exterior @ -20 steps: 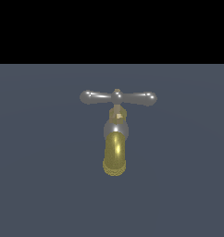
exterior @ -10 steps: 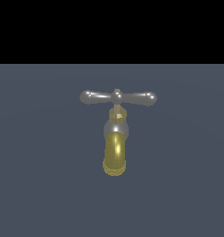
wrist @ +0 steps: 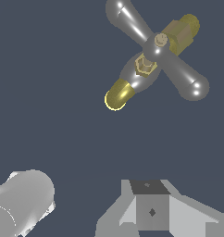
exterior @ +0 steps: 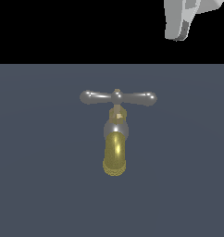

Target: Turn on the faucet by rotating a designated handle.

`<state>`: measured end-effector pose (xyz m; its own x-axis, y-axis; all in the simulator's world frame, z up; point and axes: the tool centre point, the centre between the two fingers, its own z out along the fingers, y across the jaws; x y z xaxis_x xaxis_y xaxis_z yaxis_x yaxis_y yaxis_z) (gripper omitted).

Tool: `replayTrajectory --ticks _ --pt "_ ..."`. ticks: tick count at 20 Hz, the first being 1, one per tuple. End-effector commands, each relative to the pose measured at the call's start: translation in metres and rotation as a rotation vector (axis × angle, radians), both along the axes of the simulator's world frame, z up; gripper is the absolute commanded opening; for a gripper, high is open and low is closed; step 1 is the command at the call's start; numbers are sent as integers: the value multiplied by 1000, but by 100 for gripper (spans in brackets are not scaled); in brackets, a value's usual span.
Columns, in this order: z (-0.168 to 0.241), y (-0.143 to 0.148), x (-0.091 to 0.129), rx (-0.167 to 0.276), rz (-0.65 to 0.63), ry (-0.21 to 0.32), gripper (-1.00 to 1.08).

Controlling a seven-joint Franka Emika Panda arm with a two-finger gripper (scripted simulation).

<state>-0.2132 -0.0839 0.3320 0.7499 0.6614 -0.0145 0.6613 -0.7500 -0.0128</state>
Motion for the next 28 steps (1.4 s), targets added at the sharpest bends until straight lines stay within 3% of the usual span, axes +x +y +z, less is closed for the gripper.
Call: replayTrajectory --ticks 1,28 --pt "-12 -5 6 0 63 -2 -100" --pt "-119 -24 78 1 650 -16 -100"
